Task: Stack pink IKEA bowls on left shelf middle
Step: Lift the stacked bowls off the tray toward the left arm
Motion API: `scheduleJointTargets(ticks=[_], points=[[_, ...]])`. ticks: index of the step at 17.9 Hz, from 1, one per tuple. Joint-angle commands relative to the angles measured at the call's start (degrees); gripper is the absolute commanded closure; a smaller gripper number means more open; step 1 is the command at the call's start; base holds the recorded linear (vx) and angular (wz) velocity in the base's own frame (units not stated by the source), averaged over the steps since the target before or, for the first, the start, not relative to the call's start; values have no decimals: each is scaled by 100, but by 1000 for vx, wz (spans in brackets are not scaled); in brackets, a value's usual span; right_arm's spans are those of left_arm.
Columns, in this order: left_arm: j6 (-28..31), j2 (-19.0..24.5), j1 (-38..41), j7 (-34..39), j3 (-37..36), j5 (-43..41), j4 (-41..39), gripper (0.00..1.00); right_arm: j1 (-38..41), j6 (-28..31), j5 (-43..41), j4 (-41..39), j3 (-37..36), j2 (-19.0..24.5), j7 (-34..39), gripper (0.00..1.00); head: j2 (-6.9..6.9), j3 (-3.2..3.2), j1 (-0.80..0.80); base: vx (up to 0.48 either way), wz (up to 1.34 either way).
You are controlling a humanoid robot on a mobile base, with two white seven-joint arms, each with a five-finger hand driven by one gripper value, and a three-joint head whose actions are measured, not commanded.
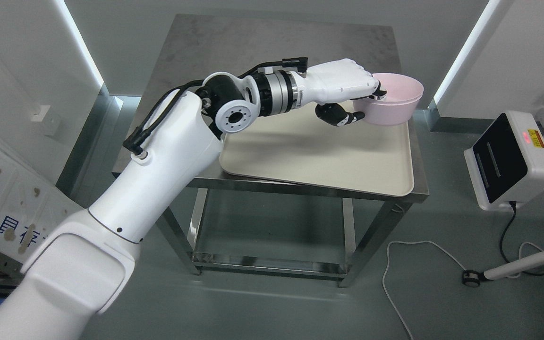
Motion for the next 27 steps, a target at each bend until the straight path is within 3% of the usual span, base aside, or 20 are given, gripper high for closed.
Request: scheduleJointTargets(ticks=[1,5,8,12,27], points=[[-1330,346,918,-703,2709,172,-870,99,167,4,-9,-193,-62,-100,2,0,0,0,0,0,0],[-1387,486,1517,-1117,3512,875,-1160,99,167,-5,0,-193,-62,-100,2,0,0,0,0,0,0],[-1387,766,1912,-1224,3548,1605,-1643,98,167,4,0,-193,-62,-100,2,0,0,0,0,0,0],[-1387,1250,2124,-1223,3671,1799,-1793,100,167,-4,0,-193,-62,-100,2,0,0,0,0,0,0],[-1387,1338,2687,-1223,3987,2265,-1952,100,167,4,0,-193,-70,-100,2,0,0,0,0,-1,-6]])
